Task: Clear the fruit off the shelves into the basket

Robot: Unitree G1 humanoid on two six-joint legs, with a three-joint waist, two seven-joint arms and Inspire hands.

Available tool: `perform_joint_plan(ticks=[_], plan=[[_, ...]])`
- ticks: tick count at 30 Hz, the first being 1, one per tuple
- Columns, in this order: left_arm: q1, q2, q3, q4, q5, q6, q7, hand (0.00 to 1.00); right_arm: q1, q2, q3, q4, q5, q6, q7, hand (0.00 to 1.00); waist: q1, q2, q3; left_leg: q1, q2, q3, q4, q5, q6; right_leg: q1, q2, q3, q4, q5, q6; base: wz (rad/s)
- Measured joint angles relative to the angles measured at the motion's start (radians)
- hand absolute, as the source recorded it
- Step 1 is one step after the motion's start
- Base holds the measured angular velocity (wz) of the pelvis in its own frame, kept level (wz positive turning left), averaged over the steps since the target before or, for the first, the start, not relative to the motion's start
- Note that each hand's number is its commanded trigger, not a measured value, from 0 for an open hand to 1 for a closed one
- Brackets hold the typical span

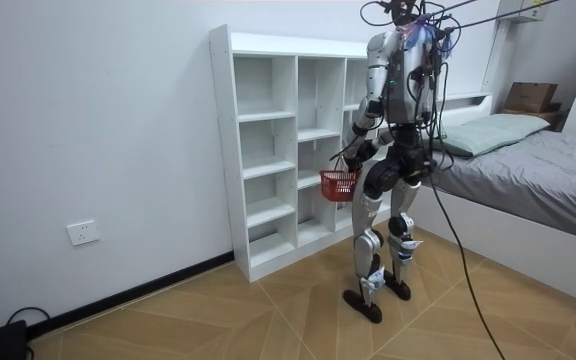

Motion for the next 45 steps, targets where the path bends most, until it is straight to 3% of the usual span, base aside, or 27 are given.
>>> perform_joint_plan(ticks=[13,29,45], plan=[[0.000,0.001,0.003,-0.044,-0.008,0.000,0.023,1.00,0.004,-0.008,0.000,0.009,-0.001,-0.030,-0.015,0.00,-0.002,0.003,-0.0060,0.002,0.002,0.006,0.000,0.000,0.000,-0.001,0.002,0.007,0.001,0.002,-0.002,0.00],[0.000,0.004,0.004,-0.051,-0.009,0.000,0.046,1.00,0.010,-0.011,0.000,0.018,0.000,-0.057,-0.014,0.00,-0.001,-0.002,-0.0047,0.012,0.003,0.016,0.000,0.000,0.000,0.002,0.005,0.027,0.001,0.003,-0.002,-0.01],[0.000,0.019,0.004,-0.050,-0.018,-0.009,0.046,1.00,0.025,-0.013,0.003,0.049,-0.002,-0.058,-0.013,0.00,0.000,-0.009,-0.0036,0.020,0.004,0.011,0.000,0.000,0.000,0.012,0.005,0.024,-0.002,0.003,-0.001,0.00]])
